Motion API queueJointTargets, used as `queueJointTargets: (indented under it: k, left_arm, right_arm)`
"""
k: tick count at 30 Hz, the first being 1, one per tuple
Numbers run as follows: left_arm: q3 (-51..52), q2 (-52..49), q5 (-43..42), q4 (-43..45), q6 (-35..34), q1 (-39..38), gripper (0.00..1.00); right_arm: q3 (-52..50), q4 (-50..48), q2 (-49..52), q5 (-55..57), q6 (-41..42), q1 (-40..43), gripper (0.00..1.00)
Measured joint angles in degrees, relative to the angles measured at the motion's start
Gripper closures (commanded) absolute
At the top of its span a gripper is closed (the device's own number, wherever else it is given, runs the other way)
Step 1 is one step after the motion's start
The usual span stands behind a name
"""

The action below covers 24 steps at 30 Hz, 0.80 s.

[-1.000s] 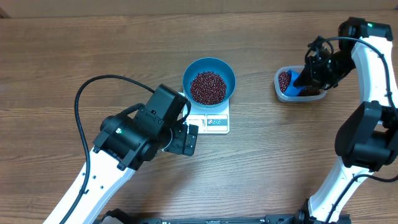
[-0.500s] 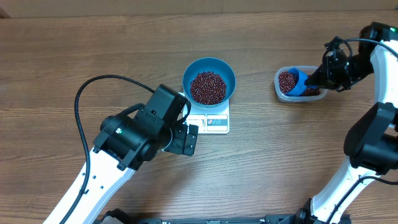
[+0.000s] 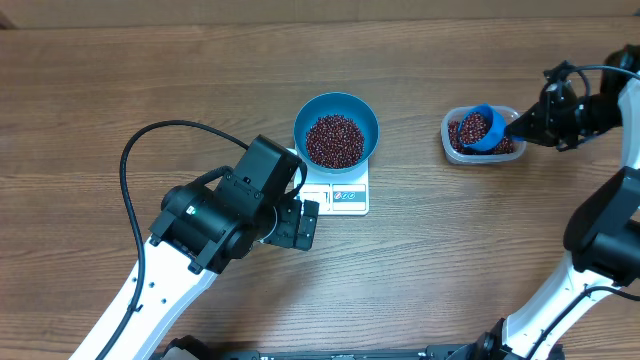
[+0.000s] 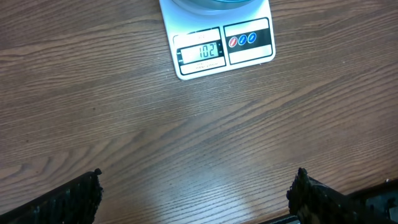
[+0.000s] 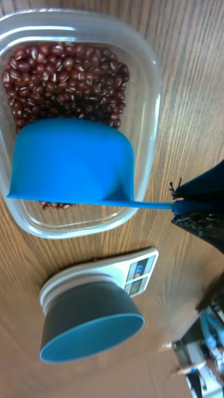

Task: Scoop item into bowl and weigh 150g on scale
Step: 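Lift the filled scoop over the teal bowl with the right gripper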

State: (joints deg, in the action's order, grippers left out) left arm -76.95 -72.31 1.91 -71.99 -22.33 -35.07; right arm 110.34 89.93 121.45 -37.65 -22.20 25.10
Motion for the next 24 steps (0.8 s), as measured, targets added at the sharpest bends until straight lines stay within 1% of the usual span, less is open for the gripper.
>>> queueJointTargets:
  k: [9,14,21,24]
  left_arm:
    - [0.00,0.00,0.00,0.00,0.00,0.00,0.00]
    - [0.00,0.00,-0.02,0.00,-0.02,0.00,0.00]
    - [0.00,0.00,0.00,0.00,-0.02,0.00,0.00]
    - [0.00,0.00,0.00,0.00,0.00,0.00,0.00]
  right_arm:
    - [-0.07,3.89,0.00,-7.78,-5.95,3.69,0.96]
    - [-0.11,4.39,0.00,-12.09,-8.66,3.69,0.96]
    - [-0.11,7.15,0.00,-21.97,-15.08,3.26,0.96]
    - [-0.11,7.15,0.00,-26.40,-17.44,1.40,0.96]
